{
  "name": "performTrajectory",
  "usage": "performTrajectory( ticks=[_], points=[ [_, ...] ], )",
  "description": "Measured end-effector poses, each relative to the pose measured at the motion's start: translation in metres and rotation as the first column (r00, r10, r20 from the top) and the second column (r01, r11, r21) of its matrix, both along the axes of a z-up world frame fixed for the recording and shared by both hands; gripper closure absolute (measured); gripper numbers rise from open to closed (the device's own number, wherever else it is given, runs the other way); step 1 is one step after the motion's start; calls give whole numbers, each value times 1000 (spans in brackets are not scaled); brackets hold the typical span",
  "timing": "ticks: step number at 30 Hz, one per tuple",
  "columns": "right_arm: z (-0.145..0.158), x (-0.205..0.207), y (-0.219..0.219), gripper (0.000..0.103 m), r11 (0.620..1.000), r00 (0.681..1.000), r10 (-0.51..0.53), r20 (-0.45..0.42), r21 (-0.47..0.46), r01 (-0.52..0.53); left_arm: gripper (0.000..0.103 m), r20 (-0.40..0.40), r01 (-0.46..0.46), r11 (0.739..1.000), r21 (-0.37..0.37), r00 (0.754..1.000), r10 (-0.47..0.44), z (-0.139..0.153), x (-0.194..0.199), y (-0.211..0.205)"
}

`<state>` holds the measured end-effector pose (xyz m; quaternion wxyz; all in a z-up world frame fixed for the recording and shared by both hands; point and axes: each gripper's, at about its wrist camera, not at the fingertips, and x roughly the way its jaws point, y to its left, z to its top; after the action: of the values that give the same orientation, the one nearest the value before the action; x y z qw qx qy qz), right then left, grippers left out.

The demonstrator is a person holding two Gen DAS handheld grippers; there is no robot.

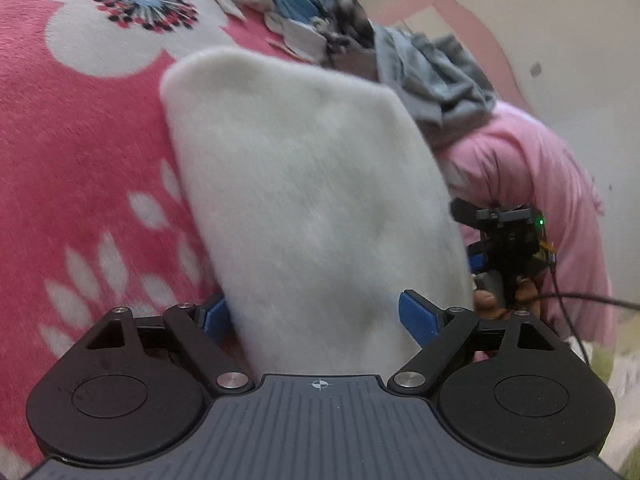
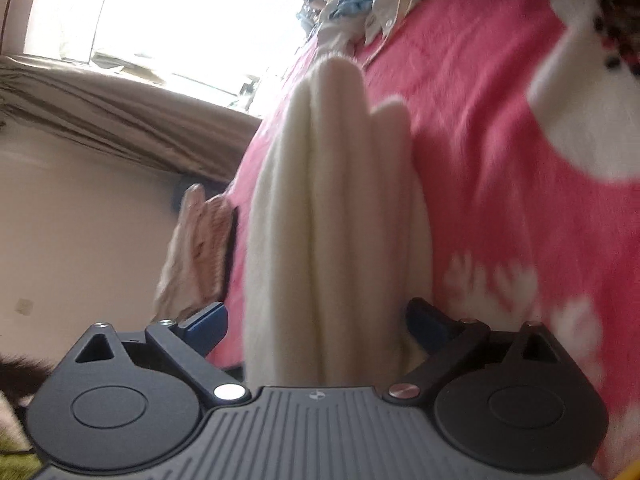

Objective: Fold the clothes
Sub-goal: 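Grasp the folded cream sweater edge with both grippers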

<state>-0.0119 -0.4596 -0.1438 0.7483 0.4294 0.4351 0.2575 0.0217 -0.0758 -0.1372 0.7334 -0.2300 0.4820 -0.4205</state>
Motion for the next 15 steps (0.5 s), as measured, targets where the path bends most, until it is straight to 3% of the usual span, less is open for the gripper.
performTrajectory(
  ticks=[3,7,11,15],
  points=[
    [11,-1,2,9,998,1000,4,19,-65,-3,18,-13,-10,1000,-1,1000,10,-1,3,0],
    [31,2,9,8,977,992,-39,117,-202,62,24,-35,-18,1000,8,999,18,-1,7,3],
    [20,6,28,5,953,997,12,80,-301,12,25,-39,-7,999,50,999,9,4,9,-1],
    [18,-5,34,1,962,997,29,76,-273,-7,25,-34,-2,997,83,999,5,6,10,-6]
  ],
)
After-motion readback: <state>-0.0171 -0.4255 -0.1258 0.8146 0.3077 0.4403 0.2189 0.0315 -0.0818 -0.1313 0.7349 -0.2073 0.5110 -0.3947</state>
